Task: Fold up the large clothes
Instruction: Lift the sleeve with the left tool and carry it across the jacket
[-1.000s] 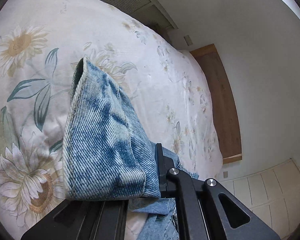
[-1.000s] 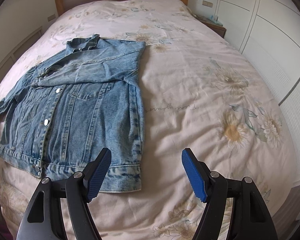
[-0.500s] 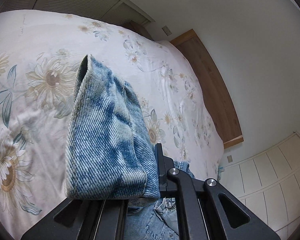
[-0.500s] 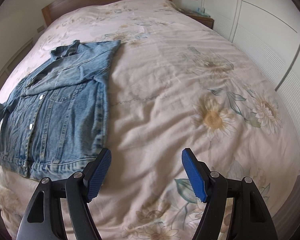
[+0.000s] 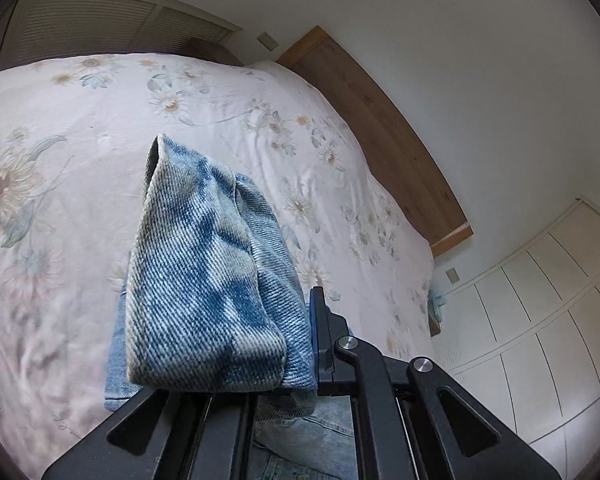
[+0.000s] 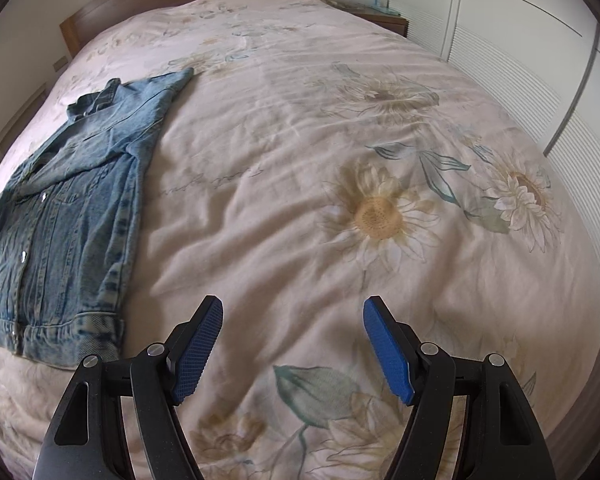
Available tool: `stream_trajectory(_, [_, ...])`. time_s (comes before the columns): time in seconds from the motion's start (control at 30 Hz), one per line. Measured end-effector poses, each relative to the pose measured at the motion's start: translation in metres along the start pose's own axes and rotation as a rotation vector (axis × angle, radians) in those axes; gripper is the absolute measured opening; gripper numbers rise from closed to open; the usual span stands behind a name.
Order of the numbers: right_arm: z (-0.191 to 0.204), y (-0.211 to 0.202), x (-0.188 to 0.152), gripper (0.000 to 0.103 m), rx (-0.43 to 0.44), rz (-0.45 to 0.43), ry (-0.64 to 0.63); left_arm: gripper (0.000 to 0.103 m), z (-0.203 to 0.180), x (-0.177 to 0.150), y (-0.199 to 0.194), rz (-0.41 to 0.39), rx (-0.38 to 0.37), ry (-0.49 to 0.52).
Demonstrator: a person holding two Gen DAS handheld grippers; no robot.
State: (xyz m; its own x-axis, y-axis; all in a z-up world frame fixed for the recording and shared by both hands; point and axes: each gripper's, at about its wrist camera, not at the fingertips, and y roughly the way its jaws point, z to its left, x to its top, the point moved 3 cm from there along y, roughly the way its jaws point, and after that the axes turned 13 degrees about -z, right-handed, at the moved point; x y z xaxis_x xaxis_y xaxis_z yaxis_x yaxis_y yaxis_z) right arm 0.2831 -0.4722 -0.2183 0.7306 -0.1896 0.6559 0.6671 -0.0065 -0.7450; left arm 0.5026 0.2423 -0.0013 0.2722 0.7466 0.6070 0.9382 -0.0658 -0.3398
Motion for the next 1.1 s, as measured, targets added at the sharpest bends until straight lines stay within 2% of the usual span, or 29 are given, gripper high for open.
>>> stream_trajectory(0.23, [-0.021,0.005,0.004,0.075,-0.012,0.0,0.006,0.003,-0.067,-0.045,0.051,0.074,-0.073,0.097])
stream_trajectory(0.57, [-0.059,0.005,0.0,0.075,-0.053,0.011,0.037,0.003,-0.137,-0.136,0.108,0.209,-0.154,0.189])
stream_trajectory(0.77, [-0.077,0.007,-0.002,0.075,-0.08,0.017,0.059,0.003,-0.149,-0.204,0.126,0.31,-0.13,0.266])
stream_trajectory(1.1, [-0.086,0.015,-0.002,0.075,-0.094,0.022,0.067,0.003,-0.137,-0.284,0.143,0.451,-0.082,0.379])
